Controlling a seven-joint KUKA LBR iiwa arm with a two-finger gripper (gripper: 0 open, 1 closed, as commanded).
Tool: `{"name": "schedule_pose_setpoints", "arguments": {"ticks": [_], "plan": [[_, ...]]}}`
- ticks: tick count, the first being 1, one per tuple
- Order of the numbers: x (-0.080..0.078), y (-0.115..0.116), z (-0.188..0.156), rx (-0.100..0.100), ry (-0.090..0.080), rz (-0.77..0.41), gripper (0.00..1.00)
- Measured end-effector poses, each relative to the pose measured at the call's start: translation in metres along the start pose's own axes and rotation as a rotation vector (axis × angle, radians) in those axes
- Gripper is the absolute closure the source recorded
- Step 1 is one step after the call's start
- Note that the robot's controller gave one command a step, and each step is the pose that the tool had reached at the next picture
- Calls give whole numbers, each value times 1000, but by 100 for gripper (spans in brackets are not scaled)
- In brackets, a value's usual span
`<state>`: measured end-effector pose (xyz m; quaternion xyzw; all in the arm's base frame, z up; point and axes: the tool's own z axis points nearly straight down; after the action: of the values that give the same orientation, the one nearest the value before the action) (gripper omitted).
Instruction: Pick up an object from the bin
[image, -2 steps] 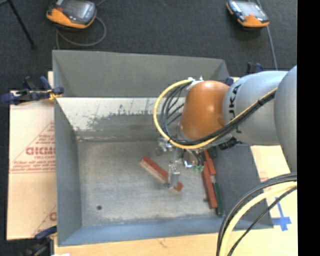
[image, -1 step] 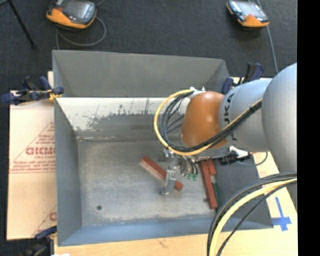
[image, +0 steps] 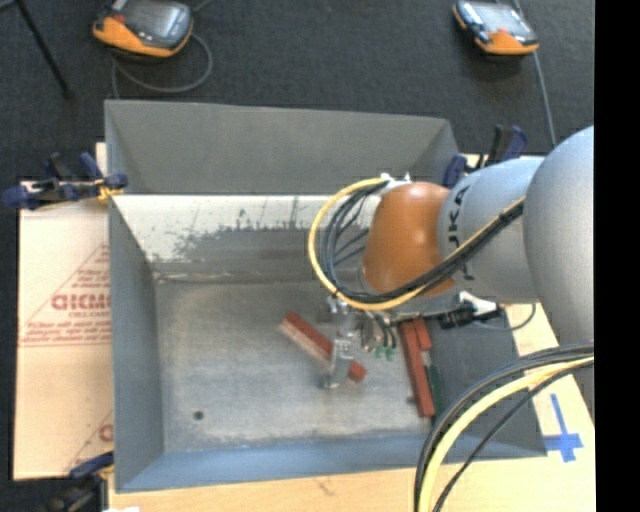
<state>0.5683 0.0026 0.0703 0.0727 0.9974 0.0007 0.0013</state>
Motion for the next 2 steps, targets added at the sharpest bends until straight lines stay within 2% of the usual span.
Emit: {"name": "schedule_pose_setpoints", "arguments": {"ticks": [1, 2], "plan": [[0, 0, 0, 0, 0, 2, 100], [-2, 0, -39, -1, -5, 4, 100]]}}
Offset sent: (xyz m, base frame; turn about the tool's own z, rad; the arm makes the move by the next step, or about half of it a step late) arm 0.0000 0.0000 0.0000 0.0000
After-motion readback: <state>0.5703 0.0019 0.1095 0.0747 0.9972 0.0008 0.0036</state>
